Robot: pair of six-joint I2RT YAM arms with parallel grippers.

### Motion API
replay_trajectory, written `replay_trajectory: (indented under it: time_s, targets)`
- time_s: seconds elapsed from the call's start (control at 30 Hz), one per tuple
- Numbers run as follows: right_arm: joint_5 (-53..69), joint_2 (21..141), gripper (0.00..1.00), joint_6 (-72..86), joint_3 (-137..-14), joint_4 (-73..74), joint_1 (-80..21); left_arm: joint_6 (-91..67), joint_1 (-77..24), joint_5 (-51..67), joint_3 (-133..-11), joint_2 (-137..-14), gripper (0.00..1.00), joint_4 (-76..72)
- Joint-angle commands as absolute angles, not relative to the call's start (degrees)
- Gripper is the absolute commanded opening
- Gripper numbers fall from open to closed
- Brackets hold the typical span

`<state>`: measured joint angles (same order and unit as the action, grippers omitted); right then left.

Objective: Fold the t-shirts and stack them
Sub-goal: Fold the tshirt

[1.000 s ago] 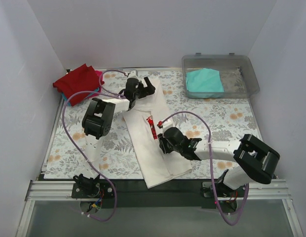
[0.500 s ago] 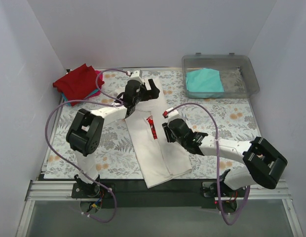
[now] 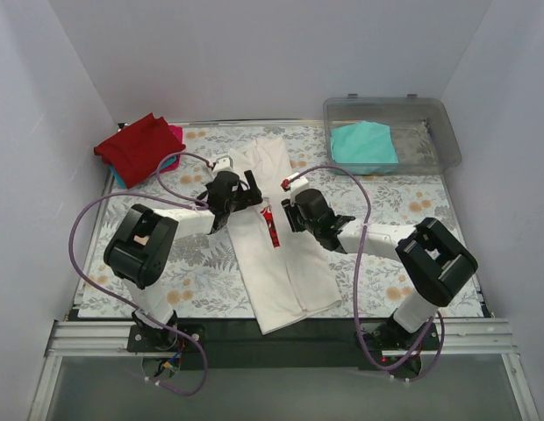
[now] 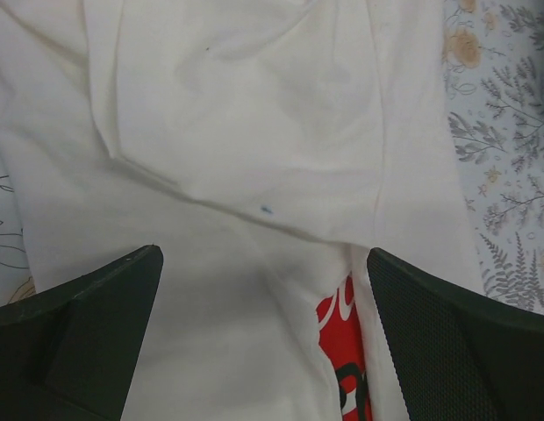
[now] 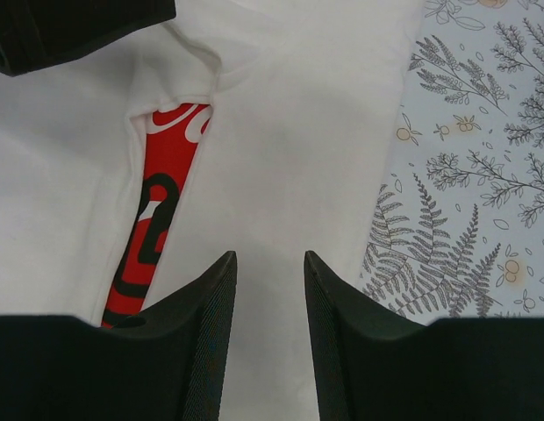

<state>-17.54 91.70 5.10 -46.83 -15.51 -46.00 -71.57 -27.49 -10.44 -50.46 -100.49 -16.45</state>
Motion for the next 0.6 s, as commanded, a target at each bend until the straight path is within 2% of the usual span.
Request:
replay_trajectory:
  time_s: [0.0,0.3,0.57]
  targets:
    - [-14.24,94.48,0.33,3.16,-49.39,-20.39,-44.13,-71.54,-27.51,-13.53,-51.58,-101.33,0.96,-15.91]
    - [-10.20,101.25,0.32,4.48,-50.10,-21.80,-41.22,-68.74,-26.46,-11.61,-56.95,-109.68,0.96,-17.31]
    - [-8.70,102.04,0.31,7.73,-45.89,-20.49,-40.43,-65.92,-26.10,-7.21,-69.41,-120.14,0.96,-14.95]
